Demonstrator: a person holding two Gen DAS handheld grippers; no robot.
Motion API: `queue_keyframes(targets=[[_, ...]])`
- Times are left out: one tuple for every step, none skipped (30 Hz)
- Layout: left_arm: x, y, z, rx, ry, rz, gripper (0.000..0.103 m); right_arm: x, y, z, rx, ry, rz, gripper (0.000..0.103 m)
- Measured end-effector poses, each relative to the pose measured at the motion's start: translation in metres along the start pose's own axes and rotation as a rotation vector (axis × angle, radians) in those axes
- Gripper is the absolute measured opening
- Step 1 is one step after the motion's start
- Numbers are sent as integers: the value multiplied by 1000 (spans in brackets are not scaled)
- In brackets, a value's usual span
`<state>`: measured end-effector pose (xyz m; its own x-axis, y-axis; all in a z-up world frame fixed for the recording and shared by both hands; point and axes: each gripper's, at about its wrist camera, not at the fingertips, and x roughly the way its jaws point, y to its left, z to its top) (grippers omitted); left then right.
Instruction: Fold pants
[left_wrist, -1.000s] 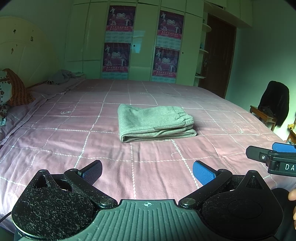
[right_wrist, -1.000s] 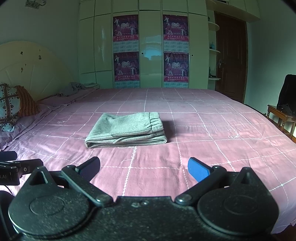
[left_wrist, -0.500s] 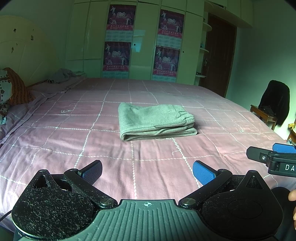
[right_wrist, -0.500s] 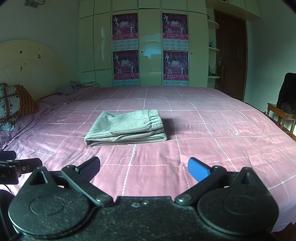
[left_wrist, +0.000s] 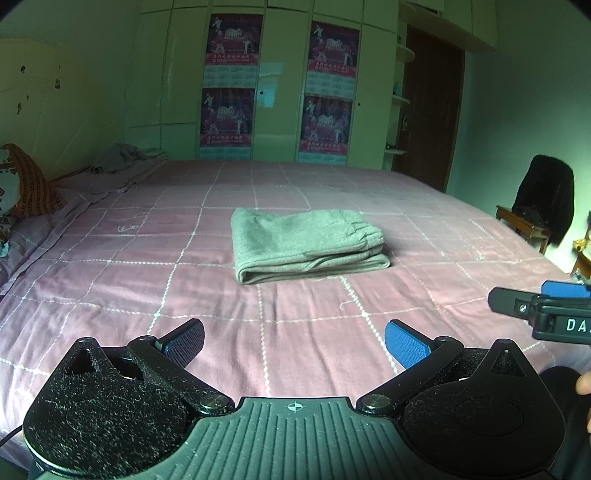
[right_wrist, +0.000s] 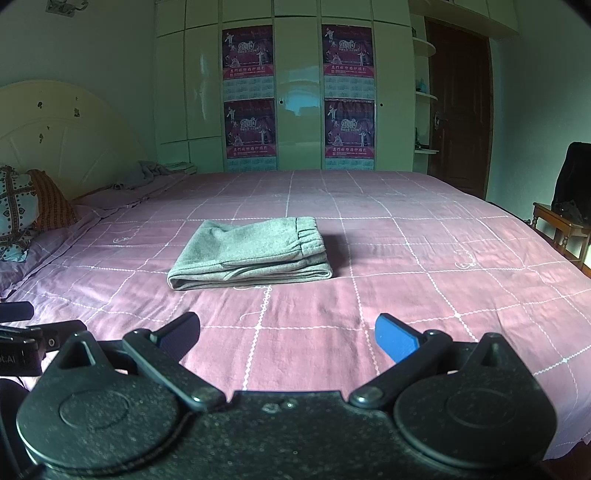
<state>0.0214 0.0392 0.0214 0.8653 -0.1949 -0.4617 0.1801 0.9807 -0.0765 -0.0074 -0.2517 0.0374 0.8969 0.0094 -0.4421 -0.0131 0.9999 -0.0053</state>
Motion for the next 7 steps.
queue_keyframes(targets=[[-1, 0, 0, 2, -4, -1, 103, 0, 0, 0, 2, -1, 0, 101], [-1, 0, 0, 3, -7, -1, 103, 1, -1, 0, 4, 0, 0, 101], [-2, 0, 0, 3, -8, -1, 103, 1, -1, 0, 5, 0, -2, 101], [-2, 0, 0, 1, -8, 0, 103, 1, -1, 0, 5, 2, -3, 101], [-2, 0, 0, -2, -7, 2, 103, 2, -1, 0, 4, 3, -4, 101], [-2, 0, 0, -6, -4, 4, 103, 2, -1, 0, 3, 4, -4, 101], [-2, 1, 0, -12, 0, 6, 103, 2, -1, 0, 2, 4, -4, 101]])
